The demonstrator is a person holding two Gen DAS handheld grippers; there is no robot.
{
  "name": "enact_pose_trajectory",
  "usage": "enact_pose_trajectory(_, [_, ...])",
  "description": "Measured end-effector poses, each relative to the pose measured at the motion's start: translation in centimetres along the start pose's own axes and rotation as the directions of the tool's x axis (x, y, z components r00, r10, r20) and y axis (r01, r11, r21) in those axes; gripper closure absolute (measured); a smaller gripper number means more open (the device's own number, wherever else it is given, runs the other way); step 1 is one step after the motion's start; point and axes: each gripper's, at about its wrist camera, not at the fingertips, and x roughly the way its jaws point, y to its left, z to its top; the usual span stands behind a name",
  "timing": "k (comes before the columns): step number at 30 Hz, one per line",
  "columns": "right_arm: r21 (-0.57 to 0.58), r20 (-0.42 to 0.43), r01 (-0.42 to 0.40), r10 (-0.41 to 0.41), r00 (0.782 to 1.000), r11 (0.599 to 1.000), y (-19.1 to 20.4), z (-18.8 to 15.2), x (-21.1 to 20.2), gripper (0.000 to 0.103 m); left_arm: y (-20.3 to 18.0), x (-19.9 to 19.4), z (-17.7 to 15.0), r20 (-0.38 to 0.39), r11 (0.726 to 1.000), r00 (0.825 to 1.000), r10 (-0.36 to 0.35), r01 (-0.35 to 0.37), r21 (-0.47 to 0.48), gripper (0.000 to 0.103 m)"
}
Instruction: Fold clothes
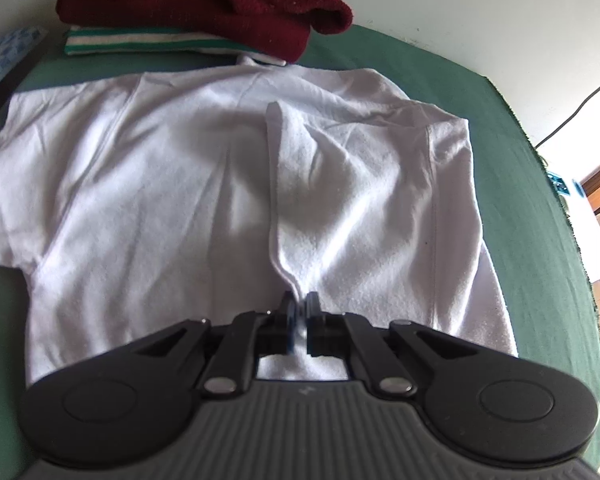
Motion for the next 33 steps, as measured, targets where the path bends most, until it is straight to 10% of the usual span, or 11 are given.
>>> enact_pose_trajectory(5, [-0.209,0.067,-0.103,0.119,0.991,0.973,5.0,-0.5,-4.0,0.098,-1.0,-2.0,1.6,0.057,1.000,0.998,-0.016,0.015,0.011,0.103])
enact_pose_trajectory(8, [-0.237,-0.075,-0.212,0.200,0.977,0.948,6.9,-1.3,-2.7,0.093,-1.3,-1.9,2.3,0.056,0.999,0.998,-0.008,0.006,0.036,0.103])
enact_pose_trajectory(11, [-0.260,-0.190,-0.193,0.145,0.971,0.946,8.0,-3.5,-0.5,0.089,-1.0,-1.5,2.4,0.037,0.998,0.999,-0.010,0.007,0.057,0.103])
enact_pose_trajectory(18, [-0.062,0.084,0.099,-0.094,0.992,0.993,7.0,-3.6,-2.6,0.050,0.8,-0.4,0.9,0.002,0.999,0.999,-0.034,0.034,0.043,0.103])
enact_pose_trajectory(24, [-0.095,0.110,0.196,-0.186,0.976,0.976,8.6,-3.3,-0.2,0.058,0.9,0.3,0.7,-0.008,0.996,0.998,-0.061,0.062,0.063,0.103])
enact_pose_trajectory(28, [-0.115,0.129,0.260,-0.246,0.961,0.959,9.7,-3.0,1.4,0.100,0.8,-0.4,1.0,0.003,0.992,0.996,-0.090,0.089,0.088,0.103])
enact_pose_trajectory(33, [-0.135,0.169,0.318,-0.294,0.941,0.939,11.7,-2.6,2.3,0.100,1.3,-3.5,1.4,0.056,0.984,0.985,-0.164,0.159,0.079,0.103])
